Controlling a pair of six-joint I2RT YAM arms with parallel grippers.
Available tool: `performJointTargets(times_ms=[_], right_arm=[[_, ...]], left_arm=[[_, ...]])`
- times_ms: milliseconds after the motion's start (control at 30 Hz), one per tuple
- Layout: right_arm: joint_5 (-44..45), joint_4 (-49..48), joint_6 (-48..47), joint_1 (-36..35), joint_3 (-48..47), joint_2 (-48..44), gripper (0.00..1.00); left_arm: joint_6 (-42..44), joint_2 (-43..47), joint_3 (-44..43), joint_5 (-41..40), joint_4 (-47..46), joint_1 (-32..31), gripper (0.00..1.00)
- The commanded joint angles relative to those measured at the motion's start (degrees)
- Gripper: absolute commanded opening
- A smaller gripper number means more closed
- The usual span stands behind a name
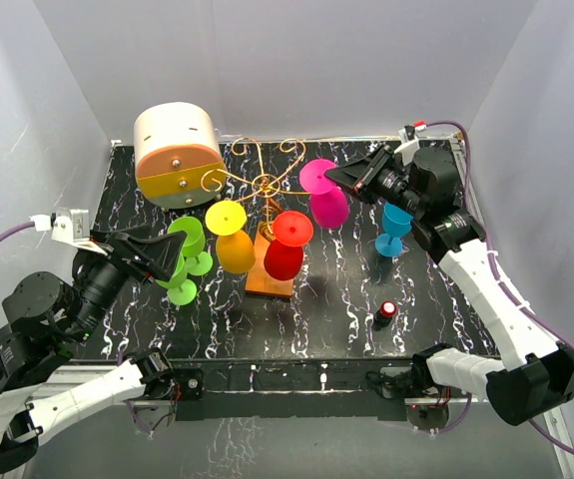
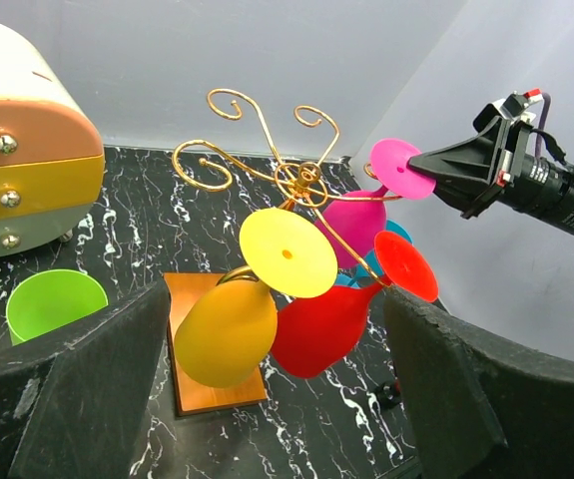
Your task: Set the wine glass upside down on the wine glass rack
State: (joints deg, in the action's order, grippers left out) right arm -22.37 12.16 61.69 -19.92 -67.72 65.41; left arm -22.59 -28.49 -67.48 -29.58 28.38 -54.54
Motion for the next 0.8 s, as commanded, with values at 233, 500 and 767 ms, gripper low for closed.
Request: performJointTargets(times_ms=[233, 500, 767], right_arm=[[2.2, -4.1, -2.2, 0.1, -4.6, 3.1, 0.0], [1.4, -4.2, -3.9, 0.2, -5.4, 4.6, 0.06], [2.5, -1.5, -6.3, 0.2, -7.6, 6.1, 0.34]], left_arm=[[-0.1, -0.6, 0.7, -1.2, 0.5, -0.2, 0.87], [0.5, -1.1, 2.3, -4.2, 1.9, -0.1, 0.87], [0.9, -3.2, 2.9, -5.8, 4.2, -0.2, 0.87]])
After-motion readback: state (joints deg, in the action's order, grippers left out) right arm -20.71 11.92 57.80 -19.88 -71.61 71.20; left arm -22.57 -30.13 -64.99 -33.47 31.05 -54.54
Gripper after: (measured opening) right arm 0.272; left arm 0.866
